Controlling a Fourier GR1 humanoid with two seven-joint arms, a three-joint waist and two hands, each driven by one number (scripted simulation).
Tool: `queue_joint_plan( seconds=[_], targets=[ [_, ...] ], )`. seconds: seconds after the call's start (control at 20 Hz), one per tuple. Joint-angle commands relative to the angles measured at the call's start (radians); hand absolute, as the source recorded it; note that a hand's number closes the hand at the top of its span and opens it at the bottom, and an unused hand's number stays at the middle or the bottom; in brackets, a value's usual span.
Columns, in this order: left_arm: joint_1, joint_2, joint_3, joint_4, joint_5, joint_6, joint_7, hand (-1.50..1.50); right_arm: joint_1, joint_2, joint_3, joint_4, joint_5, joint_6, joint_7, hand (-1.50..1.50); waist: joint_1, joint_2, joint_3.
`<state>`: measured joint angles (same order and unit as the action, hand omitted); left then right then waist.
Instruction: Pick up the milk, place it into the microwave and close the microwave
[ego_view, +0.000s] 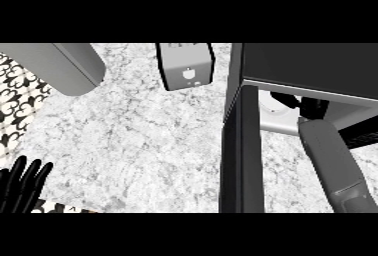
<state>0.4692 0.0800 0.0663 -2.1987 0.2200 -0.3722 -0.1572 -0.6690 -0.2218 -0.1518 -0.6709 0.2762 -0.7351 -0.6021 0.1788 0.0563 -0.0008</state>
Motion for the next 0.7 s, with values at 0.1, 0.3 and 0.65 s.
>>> queue_joint_plan(
  seconds=[0.1,0.3,0.65],
  targets=[
    [-0.031,-0.005,-0.036,0.007,-0.034,0.007,0.017,-1.5,-0.201,0.012,-0.013,0.18,-0.037,0.163,0.131,-1.5,0.02,0.016,0.008],
    [-0.039,-0.026,-0.068,0.012,-0.056,0.02,0.024,-1.5,-0.277,0.009,-0.034,0.251,-0.057,0.248,0.136,-1.5,0.003,0.011,0.008],
    [-0.076,-0.041,-0.082,0.019,-0.111,0.05,0.024,-1.5,-0.32,0.011,-0.078,0.373,-0.066,0.277,0.1,-1.5,-0.03,0.006,0.008]
  ],
)
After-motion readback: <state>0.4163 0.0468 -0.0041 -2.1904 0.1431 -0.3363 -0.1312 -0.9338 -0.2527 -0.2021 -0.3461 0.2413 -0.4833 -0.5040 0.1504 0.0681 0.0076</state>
